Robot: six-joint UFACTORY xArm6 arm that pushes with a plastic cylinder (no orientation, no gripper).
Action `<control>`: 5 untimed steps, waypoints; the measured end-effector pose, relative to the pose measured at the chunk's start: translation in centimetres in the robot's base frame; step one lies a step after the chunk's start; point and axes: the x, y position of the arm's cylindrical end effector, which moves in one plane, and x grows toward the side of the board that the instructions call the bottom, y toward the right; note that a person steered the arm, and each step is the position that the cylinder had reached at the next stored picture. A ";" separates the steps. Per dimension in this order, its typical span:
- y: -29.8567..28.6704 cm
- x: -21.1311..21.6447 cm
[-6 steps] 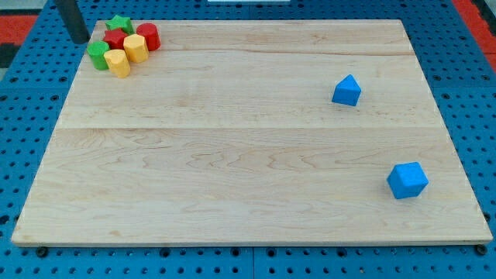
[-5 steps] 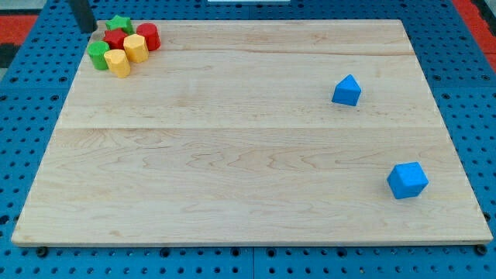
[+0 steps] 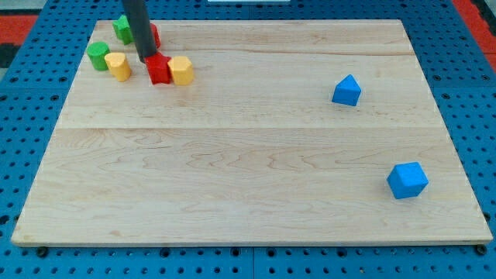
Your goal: Push red star along with yellow hexagon towards the center of the board
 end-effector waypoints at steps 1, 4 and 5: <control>2.4 2.4; 7.4 4.7; 13.2 5.9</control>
